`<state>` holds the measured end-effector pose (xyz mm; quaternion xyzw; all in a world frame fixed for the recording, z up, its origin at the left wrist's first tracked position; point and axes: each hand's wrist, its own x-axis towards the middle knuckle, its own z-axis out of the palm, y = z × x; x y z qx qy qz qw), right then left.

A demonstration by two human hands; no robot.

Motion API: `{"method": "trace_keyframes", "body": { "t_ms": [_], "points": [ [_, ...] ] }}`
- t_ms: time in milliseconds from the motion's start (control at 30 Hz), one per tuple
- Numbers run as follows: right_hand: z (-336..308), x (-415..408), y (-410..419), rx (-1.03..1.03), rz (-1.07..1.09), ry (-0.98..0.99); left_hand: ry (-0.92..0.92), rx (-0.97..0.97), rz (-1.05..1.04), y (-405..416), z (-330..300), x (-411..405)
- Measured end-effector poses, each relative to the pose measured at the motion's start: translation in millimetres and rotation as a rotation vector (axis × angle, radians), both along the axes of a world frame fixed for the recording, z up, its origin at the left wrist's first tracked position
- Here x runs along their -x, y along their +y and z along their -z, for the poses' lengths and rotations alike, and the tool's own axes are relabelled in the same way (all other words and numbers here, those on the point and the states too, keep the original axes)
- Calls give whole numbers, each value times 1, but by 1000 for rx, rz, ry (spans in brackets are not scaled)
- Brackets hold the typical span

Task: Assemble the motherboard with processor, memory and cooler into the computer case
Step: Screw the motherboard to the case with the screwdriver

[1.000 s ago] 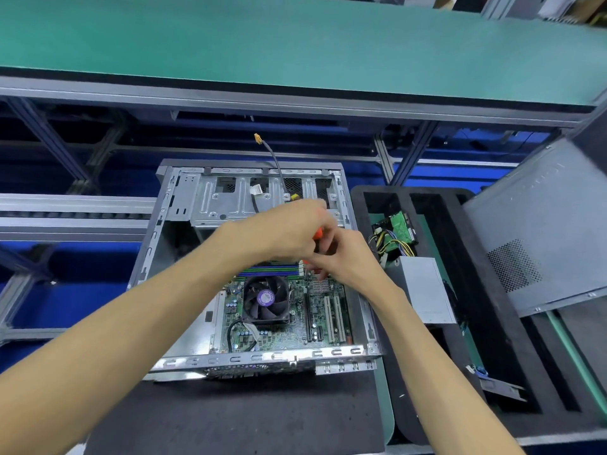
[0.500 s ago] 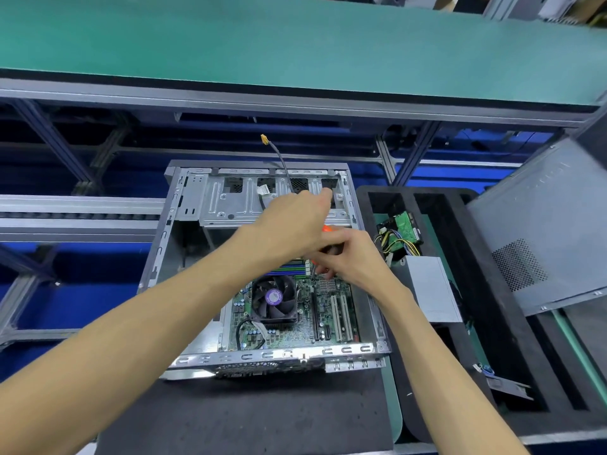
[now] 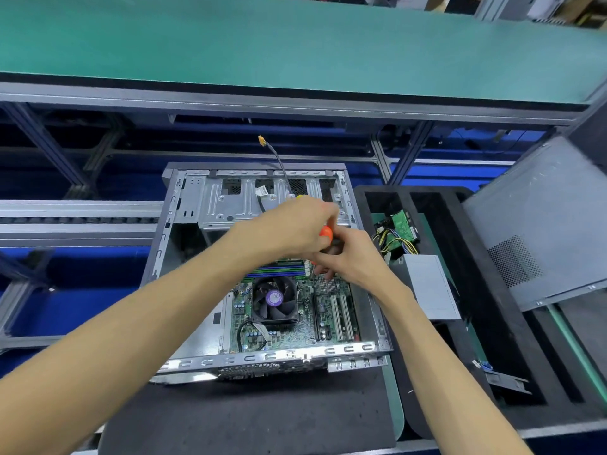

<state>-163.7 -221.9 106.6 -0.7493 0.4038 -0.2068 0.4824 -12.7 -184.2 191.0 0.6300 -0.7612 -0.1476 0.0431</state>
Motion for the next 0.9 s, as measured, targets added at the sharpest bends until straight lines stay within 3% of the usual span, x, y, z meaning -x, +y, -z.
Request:
{"method": "trace_keyframes", "body": {
  "t_ms": [67, 233, 400, 567, 900],
  "points": [
    [0, 0, 0, 7, -3, 19, 74, -91, 91, 0, -3, -2],
    [-1, 0, -1, -9, -6, -9, -115, 135, -125, 0, 6, -2],
    [0, 0, -1, 8, -5, 13, 105, -79, 89, -2, 0, -2],
    [2, 1, -2, 26, -12, 26, -102, 132, -140, 0, 10, -1],
    [2, -3, 4, 70, 23, 41, -30, 72, 51, -1, 9, -11]
  ]
}}
